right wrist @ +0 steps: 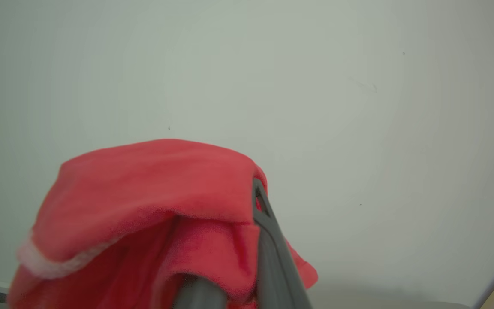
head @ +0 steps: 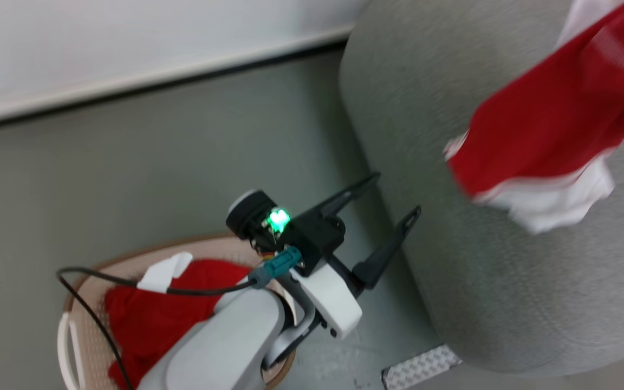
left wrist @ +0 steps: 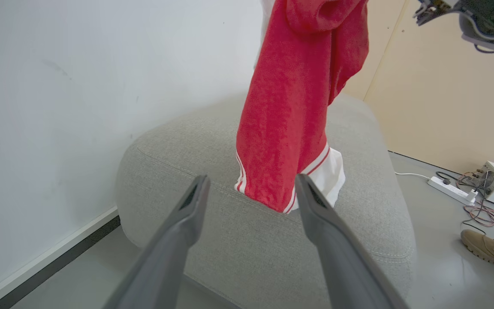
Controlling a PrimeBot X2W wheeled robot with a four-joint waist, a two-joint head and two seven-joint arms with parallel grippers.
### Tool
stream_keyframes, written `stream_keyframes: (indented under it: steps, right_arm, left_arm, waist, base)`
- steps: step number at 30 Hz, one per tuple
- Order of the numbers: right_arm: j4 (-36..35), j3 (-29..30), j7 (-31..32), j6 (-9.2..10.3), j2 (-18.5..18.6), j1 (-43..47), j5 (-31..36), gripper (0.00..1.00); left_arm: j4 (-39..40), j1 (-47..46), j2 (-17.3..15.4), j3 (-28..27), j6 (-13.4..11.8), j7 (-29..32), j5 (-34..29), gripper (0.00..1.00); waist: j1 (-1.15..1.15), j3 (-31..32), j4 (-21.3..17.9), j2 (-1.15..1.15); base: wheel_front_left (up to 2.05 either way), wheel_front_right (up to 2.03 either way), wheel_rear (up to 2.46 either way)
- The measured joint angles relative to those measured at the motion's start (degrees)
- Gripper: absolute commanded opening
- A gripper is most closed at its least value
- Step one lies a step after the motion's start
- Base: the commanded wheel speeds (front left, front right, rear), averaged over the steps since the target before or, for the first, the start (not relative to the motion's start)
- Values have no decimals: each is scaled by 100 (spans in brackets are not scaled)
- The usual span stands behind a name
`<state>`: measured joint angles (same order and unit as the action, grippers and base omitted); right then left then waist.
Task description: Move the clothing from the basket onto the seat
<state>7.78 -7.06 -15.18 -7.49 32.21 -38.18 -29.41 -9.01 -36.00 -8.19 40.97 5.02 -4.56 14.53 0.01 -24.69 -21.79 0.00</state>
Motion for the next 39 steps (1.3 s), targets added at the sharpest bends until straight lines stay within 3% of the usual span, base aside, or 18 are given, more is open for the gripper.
stream_keyframes:
  steps: [11,15,18,24,27,28,29,30,39]
  right_arm:
    - [1915,547,29,0,1379,-2455,-180,0]
    - [2772,624,57,0,1610,-2931,-274,0]
    - [3517,682,159,0,1530,-3075,-320,0]
    - [4526,401,149,0,764,-2991,-352,0]
    - [4915,276,149,0,628,-2914,-326,0]
    - [5009,255,148,0,628,-2913,-326,29]
    - [5089,231,145,0,630,-2912,-327,77]
    - [5166,168,178,0,614,-2913,-326,100]
    - [5024,-721,219,0,560,-2466,-327,100]
  left_arm:
    - [186,-752,-15,-25,-36,125,-264,100]
    - [197,-825,15,22,-52,120,-294,100]
    - [200,-828,41,41,-109,119,-296,100]
    - [185,-697,37,57,-214,65,-291,100]
    - [171,-610,31,79,-248,45,-257,100]
    - [171,-588,33,80,-255,41,-238,100]
    - [164,-571,32,64,-278,10,-235,100]
    - [153,-561,24,42,-308,-8,-231,100]
    - [-53,-313,-24,-100,-396,-259,30,100]
  waist:
    - [1,-1437,722,0]
    - [0,-1751,1017,0]
    - [0,-1918,1210,0]
    - [0,-2083,1407,0]
    - [-1,-1996,1405,0]
    - [-1,-1962,1404,0]
    - [-1,-1925,1403,0]
    - [-1,-1885,1399,0]
    - [-2,-1346,1257,0]
  base:
    - [0,0,0]
    - [0,0,0]
    - [0,0,0]
    - [0,0,0]
    - [0,0,0]
    - [0,0,0]
    - [0,0,0]
    - [0,0,0]
    - [0,0,0]
